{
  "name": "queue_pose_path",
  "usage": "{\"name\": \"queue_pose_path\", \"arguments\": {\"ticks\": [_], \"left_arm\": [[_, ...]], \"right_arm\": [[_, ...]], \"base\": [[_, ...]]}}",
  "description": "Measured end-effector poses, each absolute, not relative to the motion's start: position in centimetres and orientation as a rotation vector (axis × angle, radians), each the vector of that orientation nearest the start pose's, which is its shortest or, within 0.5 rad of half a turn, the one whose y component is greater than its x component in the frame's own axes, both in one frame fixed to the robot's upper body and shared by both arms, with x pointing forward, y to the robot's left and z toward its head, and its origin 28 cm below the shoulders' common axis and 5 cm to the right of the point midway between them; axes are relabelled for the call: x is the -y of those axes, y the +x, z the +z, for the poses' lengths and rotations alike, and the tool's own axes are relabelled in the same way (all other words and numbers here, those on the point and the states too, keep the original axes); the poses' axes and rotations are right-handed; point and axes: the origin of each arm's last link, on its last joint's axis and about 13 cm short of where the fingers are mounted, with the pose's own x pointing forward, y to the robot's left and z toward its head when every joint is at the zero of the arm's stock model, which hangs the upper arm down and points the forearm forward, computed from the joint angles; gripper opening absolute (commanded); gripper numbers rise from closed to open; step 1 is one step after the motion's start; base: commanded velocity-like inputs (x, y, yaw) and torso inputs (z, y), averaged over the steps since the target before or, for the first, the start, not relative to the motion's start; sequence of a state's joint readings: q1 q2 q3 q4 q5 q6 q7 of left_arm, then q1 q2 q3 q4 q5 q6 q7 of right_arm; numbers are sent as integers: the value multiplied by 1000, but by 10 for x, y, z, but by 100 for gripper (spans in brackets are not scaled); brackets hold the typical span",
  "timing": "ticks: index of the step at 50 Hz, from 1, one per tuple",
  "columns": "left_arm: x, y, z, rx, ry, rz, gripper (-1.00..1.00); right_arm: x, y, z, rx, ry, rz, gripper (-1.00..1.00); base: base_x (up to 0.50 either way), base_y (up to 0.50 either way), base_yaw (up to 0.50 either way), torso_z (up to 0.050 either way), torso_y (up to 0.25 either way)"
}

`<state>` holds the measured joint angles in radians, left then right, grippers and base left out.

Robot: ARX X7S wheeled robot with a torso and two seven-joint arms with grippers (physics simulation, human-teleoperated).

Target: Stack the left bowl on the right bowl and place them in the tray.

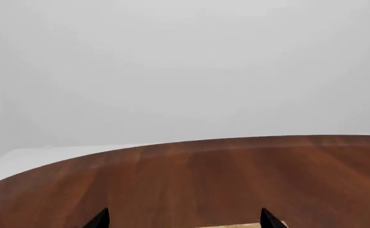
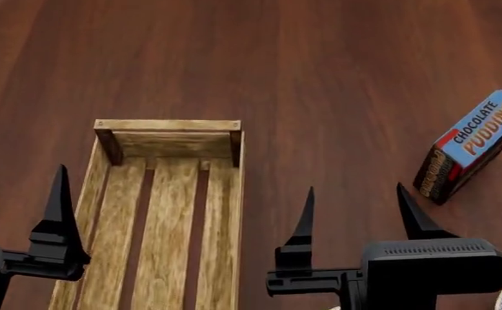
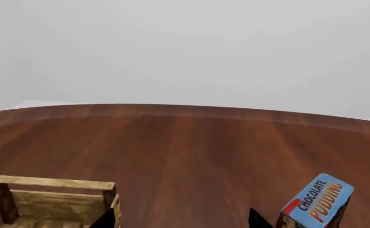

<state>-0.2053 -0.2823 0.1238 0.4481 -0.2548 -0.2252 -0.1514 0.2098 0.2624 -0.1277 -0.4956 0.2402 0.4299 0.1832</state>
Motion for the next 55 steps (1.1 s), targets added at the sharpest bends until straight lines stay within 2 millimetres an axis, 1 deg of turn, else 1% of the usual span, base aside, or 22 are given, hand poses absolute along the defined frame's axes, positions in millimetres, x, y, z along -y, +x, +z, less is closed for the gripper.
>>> {"name": "queue_pose_path", "arguments": {"ticks": [12,18,25,36,41,48,55], "left_arm": [[-225,238,137,380,30,-69,100],[-225,240,137,370,48,-49,100],[-227,242,140,365,56,-16,100],[-229,243,144,378,66,19,100],[-230,243,146,379,69,26,100],[-231,245,148,380,71,32,100],[-232,247,148,376,71,35,100]], "right_arm": [[111,234,132,232,-41,55,100],[110,233,135,207,-27,48,100],[108,229,149,156,-20,45,100],[106,218,188,48,-27,43,100],[104,213,200,-14,-23,47,100],[101,205,209,-88,-57,65,100],[100,197,209,-146,-97,90,100]], "base": [[-1,0,0,0,-248],[0,0,0,0,-27],[0,0,0,0,0],[0,0,0,0,0],[0,0,0,0,0],[0,0,0,0,0],[0,0,0,0,0]]}}
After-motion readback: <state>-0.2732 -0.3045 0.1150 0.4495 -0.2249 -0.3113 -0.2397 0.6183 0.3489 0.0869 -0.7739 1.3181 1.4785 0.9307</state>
